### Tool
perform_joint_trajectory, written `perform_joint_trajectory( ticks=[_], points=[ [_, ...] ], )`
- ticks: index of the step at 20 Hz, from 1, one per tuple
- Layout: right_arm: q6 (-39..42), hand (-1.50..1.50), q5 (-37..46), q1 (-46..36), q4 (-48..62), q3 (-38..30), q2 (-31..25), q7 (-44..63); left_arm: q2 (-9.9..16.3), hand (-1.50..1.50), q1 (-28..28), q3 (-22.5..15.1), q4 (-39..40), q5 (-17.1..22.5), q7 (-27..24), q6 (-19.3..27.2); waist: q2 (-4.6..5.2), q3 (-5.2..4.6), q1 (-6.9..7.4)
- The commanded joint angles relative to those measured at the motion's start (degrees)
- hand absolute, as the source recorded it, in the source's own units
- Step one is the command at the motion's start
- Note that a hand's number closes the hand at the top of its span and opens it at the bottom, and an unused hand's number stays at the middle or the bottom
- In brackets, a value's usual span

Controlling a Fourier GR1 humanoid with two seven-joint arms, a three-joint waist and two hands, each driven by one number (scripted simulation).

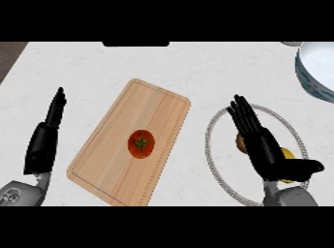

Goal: Pick the pear from the placemat and place it in the bowl

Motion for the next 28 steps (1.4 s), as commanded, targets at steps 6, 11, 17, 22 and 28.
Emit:
perform_joint_trajectory(
  ticks=[6, 11, 17, 22, 28],
  points=[
    [-9.89, 1.5, 19.72, -14.64, -7.56, -9.93, -20.16, 5.72, 3.17, 0.0, -0.99, 6.2, -2.35, 6.4, 7.93, -2.71, 1.29, -1.18, -0.16],
    [-24.76, -1.5, 34.66, 0.69, -0.69, -10.93, -25.97, 21.36, 3.94, 0.0, 2.53, 7.59, -1.89, 8.46, 9.51, -3.13, 0.36, -1.46, -5.1],
    [-29.41, -1.5, 54.42, 10.59, -17.68, 1.22, -23.81, 37.69, 4.41, 0.0, 0.87, 8.67, -2.88, 10.3, 11.77, -5.12, 1.29, -1.16, -3.51],
    [-24.59, -1.5, 68.85, 13.45, -31.95, 2.48, -22.12, 57.85, 5.78, 0.0, 2.28, 10.0, -4.66, 11.44, 11.51, -8.02, 1.65, -1.01, -1.58],
    [-1.08, -1.5, 66.42, -3.86, -37.44, -0.12, -23.17, 72.57, 5.36, 0.0, -0.17, 11.01, -4.95, 11.16, 13.4, -9.16, 2.26, -0.87, 0.7]
  ],
)
